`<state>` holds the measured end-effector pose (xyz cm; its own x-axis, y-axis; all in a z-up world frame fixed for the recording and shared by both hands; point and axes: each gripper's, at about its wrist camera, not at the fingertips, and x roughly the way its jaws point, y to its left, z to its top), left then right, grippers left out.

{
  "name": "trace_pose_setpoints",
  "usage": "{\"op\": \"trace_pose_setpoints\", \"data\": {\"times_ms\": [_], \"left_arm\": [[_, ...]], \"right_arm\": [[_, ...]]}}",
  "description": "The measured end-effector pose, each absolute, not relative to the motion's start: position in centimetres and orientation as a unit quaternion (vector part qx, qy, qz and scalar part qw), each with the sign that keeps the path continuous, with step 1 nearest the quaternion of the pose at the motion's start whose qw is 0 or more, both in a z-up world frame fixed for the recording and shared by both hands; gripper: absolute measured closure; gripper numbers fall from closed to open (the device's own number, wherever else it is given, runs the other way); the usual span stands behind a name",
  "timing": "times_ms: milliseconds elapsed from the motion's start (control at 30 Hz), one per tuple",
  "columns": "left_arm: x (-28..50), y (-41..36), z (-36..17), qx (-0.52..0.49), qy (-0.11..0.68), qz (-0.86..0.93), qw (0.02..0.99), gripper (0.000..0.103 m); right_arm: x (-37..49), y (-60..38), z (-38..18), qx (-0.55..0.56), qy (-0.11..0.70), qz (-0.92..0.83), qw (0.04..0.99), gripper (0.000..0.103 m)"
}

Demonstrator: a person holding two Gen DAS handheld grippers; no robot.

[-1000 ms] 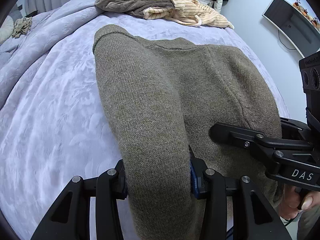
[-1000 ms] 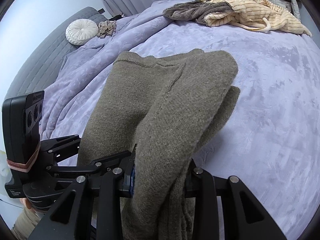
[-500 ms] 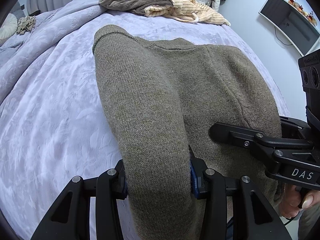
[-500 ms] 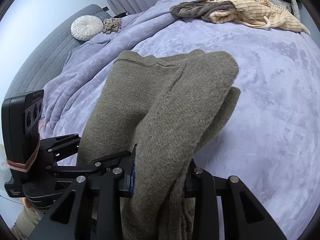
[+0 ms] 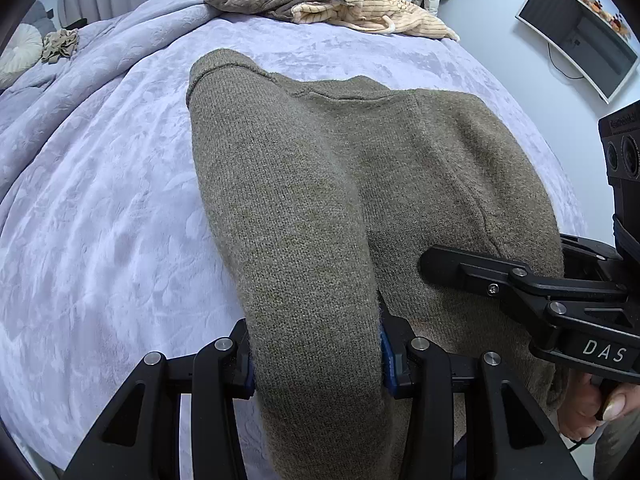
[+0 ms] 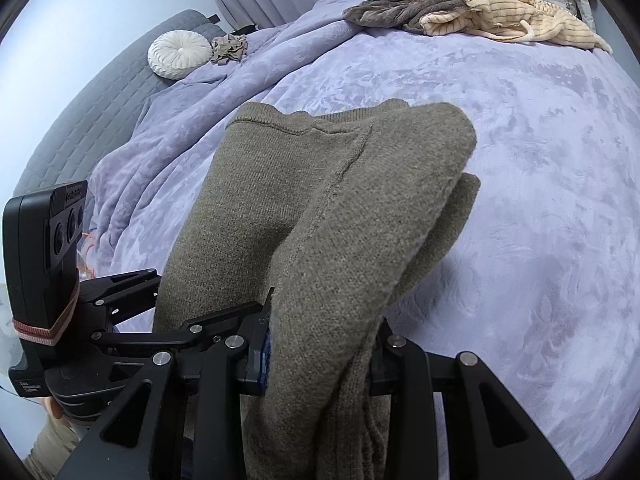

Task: Fold small clothes
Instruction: 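Lift the gripped side with both tools and fold it over the sweater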

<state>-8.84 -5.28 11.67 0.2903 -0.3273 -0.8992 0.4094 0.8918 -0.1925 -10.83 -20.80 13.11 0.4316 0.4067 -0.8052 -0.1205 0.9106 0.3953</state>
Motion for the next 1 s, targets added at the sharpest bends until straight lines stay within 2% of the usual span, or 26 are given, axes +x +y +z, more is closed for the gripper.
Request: {"op": "trace_pose_setpoints", "data": {"times_ms": [1000], "left_arm": [[-9.6, -4.4, 6.9, 0.018, 0.574, -0.233, 0.785, 0.056]], "right_arm": [[-11.7, -21.1, 7.5, 0.165, 0.534, 0.178, 0.810, 0.068]]}}
